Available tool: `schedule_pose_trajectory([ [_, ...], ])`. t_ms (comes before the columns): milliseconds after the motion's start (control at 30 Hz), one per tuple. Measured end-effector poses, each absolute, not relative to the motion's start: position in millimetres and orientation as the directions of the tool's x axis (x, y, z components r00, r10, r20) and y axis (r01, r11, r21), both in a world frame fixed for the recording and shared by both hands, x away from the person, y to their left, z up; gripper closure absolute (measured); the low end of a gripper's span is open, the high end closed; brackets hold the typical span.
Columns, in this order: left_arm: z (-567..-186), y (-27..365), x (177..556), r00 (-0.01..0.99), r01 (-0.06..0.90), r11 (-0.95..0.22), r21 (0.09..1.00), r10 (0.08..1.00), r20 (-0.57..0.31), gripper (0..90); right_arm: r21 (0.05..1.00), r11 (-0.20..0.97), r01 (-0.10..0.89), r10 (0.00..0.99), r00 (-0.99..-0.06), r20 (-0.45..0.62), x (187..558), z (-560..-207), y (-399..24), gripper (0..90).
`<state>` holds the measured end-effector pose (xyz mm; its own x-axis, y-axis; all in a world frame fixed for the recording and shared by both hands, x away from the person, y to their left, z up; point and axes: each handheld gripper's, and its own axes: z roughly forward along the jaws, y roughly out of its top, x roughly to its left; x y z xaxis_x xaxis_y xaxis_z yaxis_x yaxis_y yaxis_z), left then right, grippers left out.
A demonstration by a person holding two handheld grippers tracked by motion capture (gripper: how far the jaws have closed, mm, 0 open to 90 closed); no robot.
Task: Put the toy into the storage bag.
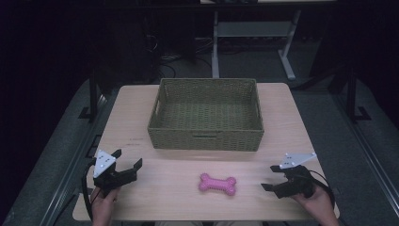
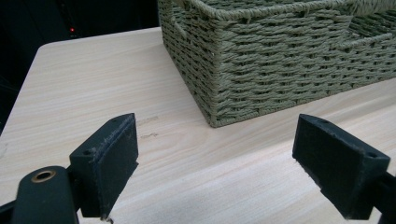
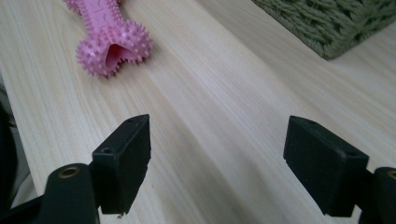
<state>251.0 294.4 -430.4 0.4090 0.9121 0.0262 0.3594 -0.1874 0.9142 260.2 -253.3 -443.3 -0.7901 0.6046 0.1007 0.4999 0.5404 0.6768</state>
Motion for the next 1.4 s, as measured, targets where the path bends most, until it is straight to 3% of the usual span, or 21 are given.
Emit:
schedule_pose_trajectory([
  [867,-432.1,292.3,253.9,0.426,0.357,-0.190,0.914,0.904,0.021,13.8,0.584,0.674,0.452,0.491,-0.865,0.103,277.9,-424.7,-206.6,20.0],
  [1400,-432.1,295.4,256.6,0.421,0.357,-0.195,0.914,0.907,0.029,13.9,0.557,0.759,0.338,0.365,-0.929,0.066,281.4,-409.5,-160.7,21.2],
])
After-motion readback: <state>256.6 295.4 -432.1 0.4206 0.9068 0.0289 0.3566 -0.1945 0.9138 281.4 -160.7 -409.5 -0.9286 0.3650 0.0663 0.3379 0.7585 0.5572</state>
